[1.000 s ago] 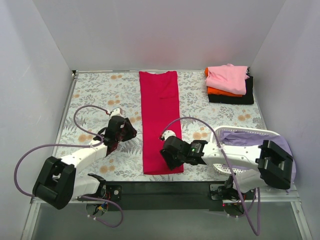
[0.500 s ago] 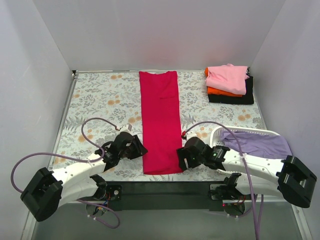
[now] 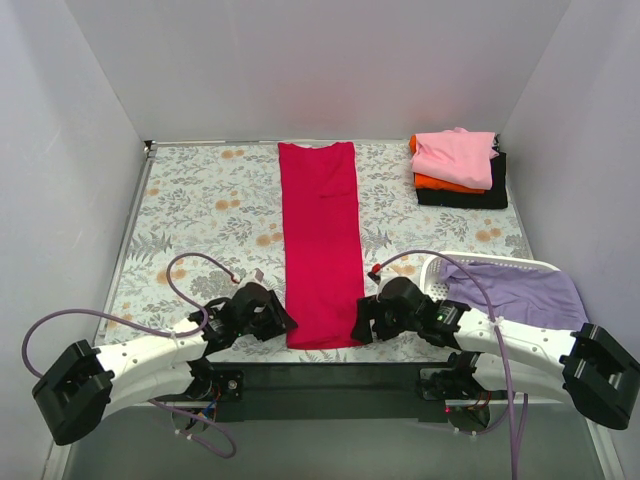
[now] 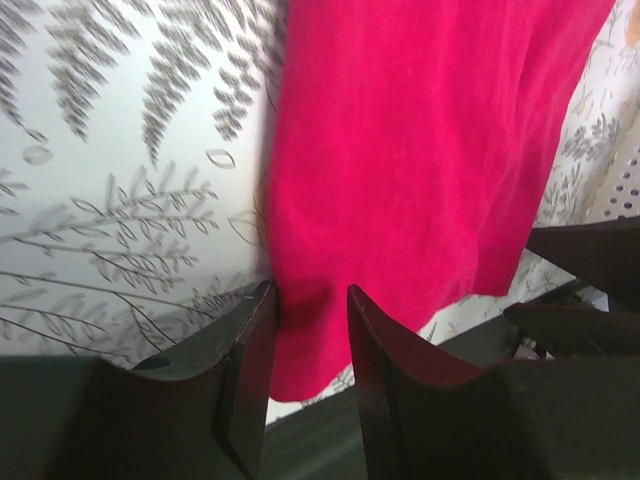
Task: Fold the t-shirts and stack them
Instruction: Fold the tshirt
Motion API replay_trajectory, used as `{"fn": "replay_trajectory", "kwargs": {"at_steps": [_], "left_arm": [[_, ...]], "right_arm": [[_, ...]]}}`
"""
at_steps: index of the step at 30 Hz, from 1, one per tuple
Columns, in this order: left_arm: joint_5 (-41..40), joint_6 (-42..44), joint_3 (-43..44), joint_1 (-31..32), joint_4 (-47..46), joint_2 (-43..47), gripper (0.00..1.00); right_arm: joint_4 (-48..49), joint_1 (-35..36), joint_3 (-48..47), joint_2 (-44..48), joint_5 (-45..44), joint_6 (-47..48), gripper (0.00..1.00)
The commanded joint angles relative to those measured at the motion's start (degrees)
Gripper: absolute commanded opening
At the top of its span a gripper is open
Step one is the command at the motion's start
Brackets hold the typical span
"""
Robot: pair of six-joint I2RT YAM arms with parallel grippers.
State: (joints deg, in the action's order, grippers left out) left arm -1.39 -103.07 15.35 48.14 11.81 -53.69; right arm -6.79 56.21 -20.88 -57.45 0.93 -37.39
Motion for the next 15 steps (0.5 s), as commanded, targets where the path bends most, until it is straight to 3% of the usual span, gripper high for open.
{"fn": "replay_trajectory", "kwargs": {"at_steps": [1, 15], "left_arm": [[0.16, -4.85, -1.29, 3.44, 2.69, -0.36, 0.33], [-3.62, -11.36, -1.29, 10.75, 12.09, 1.84, 0.29]], "right_arm": [[2.22, -0.13, 1.55, 0.85, 3.38, -2.25, 0.63], [2.74, 0.31, 2.69, -0.2, 3.64, -3.39, 0.41]]}}
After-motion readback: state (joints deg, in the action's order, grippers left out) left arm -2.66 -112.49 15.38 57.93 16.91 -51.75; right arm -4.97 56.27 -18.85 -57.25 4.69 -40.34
